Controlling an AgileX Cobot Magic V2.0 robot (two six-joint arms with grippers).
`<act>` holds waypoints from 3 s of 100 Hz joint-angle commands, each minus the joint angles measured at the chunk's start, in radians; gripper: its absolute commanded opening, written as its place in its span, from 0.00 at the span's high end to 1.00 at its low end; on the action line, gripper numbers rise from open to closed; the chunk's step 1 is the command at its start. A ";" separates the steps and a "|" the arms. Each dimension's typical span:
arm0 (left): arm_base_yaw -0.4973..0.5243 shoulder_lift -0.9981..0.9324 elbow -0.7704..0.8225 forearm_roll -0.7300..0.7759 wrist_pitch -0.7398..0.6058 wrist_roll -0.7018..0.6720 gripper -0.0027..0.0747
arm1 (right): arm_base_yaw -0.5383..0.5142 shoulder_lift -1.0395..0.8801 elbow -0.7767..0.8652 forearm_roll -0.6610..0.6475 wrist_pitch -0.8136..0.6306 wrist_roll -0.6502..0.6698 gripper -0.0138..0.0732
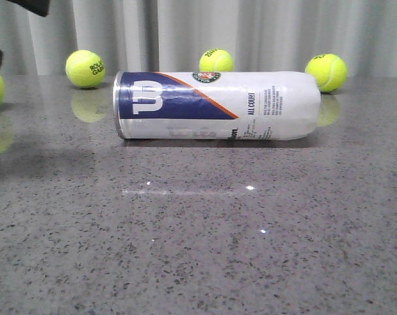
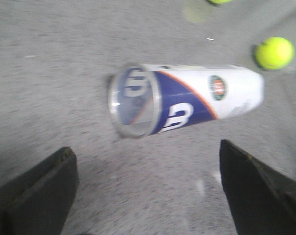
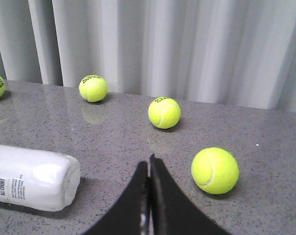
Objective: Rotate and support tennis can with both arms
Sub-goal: 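Lower the left gripper onto the open end of the can and grasp it, then lift the can with the left gripper and swing it toward the left arm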
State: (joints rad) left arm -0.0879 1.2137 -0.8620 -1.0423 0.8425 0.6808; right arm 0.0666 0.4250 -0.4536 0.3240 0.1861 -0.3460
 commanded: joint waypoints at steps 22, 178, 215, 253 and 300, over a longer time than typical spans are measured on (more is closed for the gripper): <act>0.004 0.241 -0.159 -0.288 0.300 0.279 0.23 | -0.006 0.001 -0.026 0.010 -0.070 0.000 0.92; -0.129 0.482 -0.253 -0.494 0.436 0.390 0.99 | -0.006 0.001 -0.026 0.010 -0.070 0.000 0.92; -0.092 0.079 -0.264 -0.258 0.415 0.313 0.99 | -0.006 0.001 -0.026 0.010 -0.070 0.000 0.92; -0.057 -0.206 -0.495 0.540 0.433 -0.181 0.99 | -0.006 0.001 -0.026 0.010 -0.070 0.000 0.92; -0.057 -0.246 -0.461 0.823 0.433 -0.354 0.99 | -0.006 0.001 -0.026 0.010 -0.070 0.000 0.92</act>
State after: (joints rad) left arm -0.1471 0.9807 -1.3275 -0.2347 1.2702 0.3701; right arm 0.0666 0.4250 -0.4536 0.3254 0.1861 -0.3460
